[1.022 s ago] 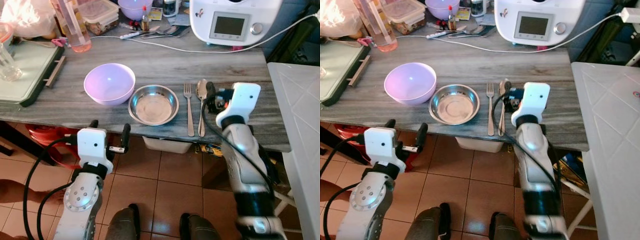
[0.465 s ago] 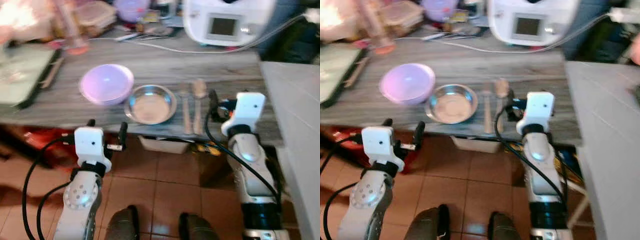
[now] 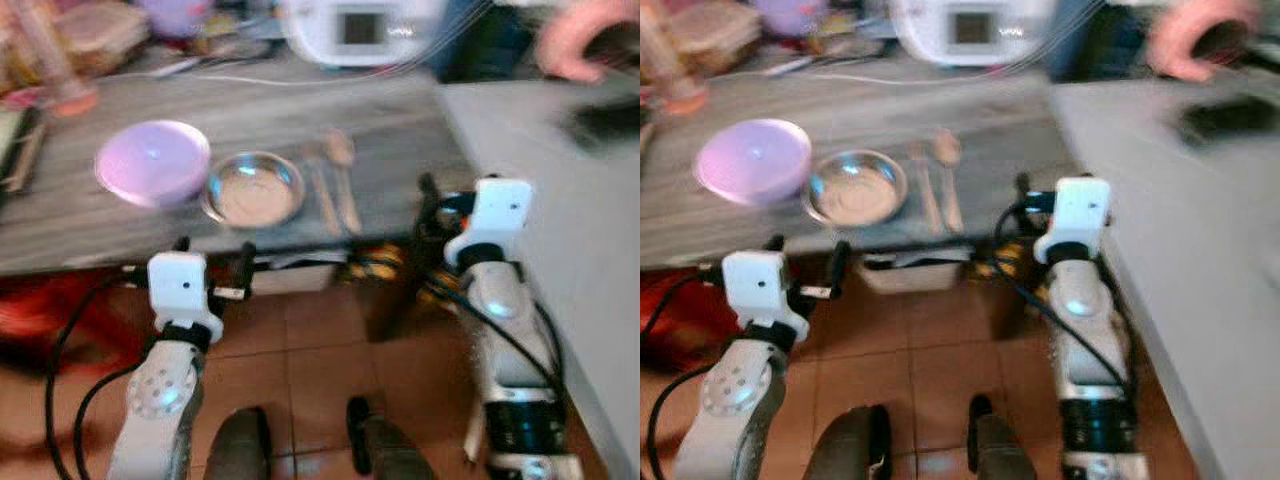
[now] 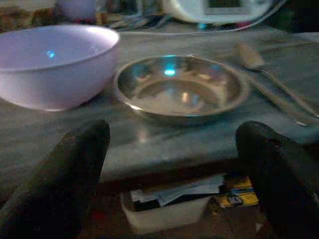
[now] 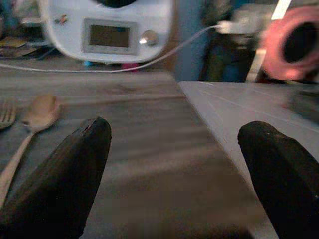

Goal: Setting the table

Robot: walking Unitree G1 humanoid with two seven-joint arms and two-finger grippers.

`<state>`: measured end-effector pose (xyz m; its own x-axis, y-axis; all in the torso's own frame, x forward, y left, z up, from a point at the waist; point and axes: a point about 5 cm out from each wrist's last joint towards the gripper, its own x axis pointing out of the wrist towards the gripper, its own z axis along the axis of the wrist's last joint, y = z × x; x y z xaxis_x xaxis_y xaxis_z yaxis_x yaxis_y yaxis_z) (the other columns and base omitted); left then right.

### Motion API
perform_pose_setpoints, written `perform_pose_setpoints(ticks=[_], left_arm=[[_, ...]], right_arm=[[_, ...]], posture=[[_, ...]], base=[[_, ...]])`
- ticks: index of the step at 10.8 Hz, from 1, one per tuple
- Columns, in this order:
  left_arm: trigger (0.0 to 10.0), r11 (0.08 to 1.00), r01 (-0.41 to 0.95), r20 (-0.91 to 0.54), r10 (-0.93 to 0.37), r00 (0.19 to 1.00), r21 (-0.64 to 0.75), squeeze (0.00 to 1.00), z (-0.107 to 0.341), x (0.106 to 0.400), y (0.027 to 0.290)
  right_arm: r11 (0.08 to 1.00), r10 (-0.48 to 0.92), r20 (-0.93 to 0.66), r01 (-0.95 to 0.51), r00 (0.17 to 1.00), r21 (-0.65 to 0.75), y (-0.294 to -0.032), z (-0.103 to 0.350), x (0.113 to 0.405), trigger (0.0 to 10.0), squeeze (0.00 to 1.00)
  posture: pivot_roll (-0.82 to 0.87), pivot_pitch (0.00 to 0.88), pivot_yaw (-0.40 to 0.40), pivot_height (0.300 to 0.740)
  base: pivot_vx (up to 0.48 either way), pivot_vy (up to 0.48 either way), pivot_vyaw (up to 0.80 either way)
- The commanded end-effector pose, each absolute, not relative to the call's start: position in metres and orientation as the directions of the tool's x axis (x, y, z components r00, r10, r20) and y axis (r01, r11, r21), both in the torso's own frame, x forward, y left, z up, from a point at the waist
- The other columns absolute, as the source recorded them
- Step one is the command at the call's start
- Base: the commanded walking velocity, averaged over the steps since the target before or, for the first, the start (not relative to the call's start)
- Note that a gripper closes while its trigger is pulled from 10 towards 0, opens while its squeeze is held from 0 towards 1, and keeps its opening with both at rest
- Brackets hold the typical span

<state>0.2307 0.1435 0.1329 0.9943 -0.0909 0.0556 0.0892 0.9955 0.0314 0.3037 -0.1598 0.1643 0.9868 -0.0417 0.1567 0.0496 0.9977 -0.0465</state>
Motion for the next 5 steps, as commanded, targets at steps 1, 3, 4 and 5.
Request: perform_pose_setpoints(ticks=[1,3,4,5], left_arm=[[10.0,0.995,0.095,0.044,-0.096,0.994,0.026,0.0,0.1295,0.2275,0.1414],[10.0,0.995,0.099,0.045,-0.1,0.994,0.029,0.0,0.1293,0.2282,0.1413],[10.0,0.994,0.1,0.047,-0.102,0.994,0.032,0.0,0.1294,0.2289,0.1417],[10.0,0.994,0.099,0.049,-0.101,0.994,0.035,0.0,0.1294,0.2288,0.1421]], right_arm=[[0.998,-0.042,0.154,0.05,0.987,-0.045,-0.1625,0.165,0.3045,10.0,0.0],[0.998,-0.034,0.16,0.043,0.987,-0.052,-0.1617,0.1659,0.3072,10.0,0.0],[0.998,-0.03,0.166,0.039,0.986,-0.053,-0.1609,0.1671,0.3085,10.0,0.0],[0.998,-0.027,0.168,0.037,0.985,-0.054,-0.1604,0.1672,0.3088,10.0,0.0]], posture=[[0.07,0.13,0.017,0.74],[0.08,0.123,0.018,0.74],[0.08,0.117,0.017,0.74],[0.08,0.115,0.018,0.74]], base=[[-0.292,0.0,0.0],[-0.291,0.0,0.0],[-0.289,0.0,0.0],[-0.289,0.0,0.0]])
